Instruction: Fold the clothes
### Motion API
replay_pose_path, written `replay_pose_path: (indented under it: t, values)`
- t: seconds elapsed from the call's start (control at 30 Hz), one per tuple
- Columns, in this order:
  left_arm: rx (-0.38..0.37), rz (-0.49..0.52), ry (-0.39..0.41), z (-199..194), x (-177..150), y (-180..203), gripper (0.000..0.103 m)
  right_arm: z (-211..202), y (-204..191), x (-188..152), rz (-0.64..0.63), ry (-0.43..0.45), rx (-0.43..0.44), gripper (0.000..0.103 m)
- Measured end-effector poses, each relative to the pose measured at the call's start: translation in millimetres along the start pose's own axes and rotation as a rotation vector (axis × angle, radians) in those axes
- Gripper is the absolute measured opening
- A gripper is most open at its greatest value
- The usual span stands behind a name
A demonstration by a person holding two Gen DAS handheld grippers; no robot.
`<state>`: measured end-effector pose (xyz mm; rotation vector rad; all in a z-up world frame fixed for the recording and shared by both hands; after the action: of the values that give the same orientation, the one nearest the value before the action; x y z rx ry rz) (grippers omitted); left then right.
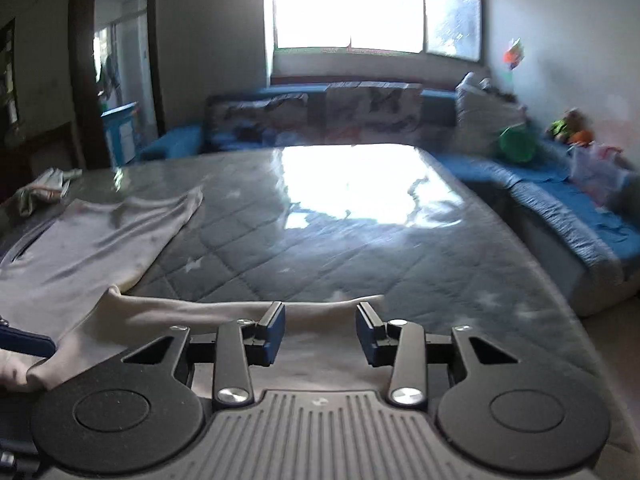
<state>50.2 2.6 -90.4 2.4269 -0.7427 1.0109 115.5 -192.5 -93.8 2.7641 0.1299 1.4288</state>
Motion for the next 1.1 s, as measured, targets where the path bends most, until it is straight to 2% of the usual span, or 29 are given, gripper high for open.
replay_pose_path:
  t: [0.07, 0.13, 0.17, 0.23, 0.3, 0.37, 0.47, 0.63, 0.73, 0.83, 1.1]
  values:
    - [-0.001, -0.005, 0.001, 0, -1, 1, 0.103, 17, -6, -6, -0.005, -0.044, 0.010, 0.045]
    - [-0.006, -0.016, 0.006, -4, -1, 0, 0.103, 24, -6, -8, -0.013, -0.043, -0.003, 0.056]
    - [-0.004, -0.023, 0.011, -7, -1, -2, 0.103, 26, -6, -8, -0.017, -0.040, -0.009, 0.057]
    - [0.024, -0.046, 0.037, -20, 0, -14, 0.103, 21, -6, -6, -0.007, -0.044, 0.002, 0.059]
    - [0.052, -0.068, 0.062, -33, 1, -26, 0.103, 14, -9, -3, -0.019, -0.037, 0.023, 0.066]
    - [0.091, -0.096, 0.084, -49, -1, -41, 0.103, 4, -21, 0, -0.067, -0.017, 0.054, 0.074]
    - [0.185, -0.136, 0.101, -75, -11, -72, 0.103, -6, -48, 2, -0.126, -0.005, 0.129, 0.076]
    - [0.261, -0.231, 0.066, -94, -41, -109, 0.103, -14, -102, 1, -0.217, -0.006, 0.263, 0.081]
    - [0.256, -0.255, 0.049, -99, -58, -111, 0.103, -14, -127, -8, -0.285, -0.022, 0.307, 0.083]
    - [0.254, -0.240, 0.042, -99, -65, -107, 0.103, -12, -136, -20, -0.321, -0.044, 0.315, 0.085]
    - [0.223, -0.219, 0.033, -96, -71, -92, 0.103, -15, -114, -27, -0.325, -0.080, 0.322, 0.095]
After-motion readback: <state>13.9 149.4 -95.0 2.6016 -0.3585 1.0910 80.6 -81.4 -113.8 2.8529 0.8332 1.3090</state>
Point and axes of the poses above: each gripper's, at about its wrist camera, not at the fingertips, and z roughly the way its jaws point, y to its right, x to its top, the point moved 10 cm from there along z, roughly the way its jaws point, and after that the axes turned 9 degrees about -x, right-handed, at the moved point
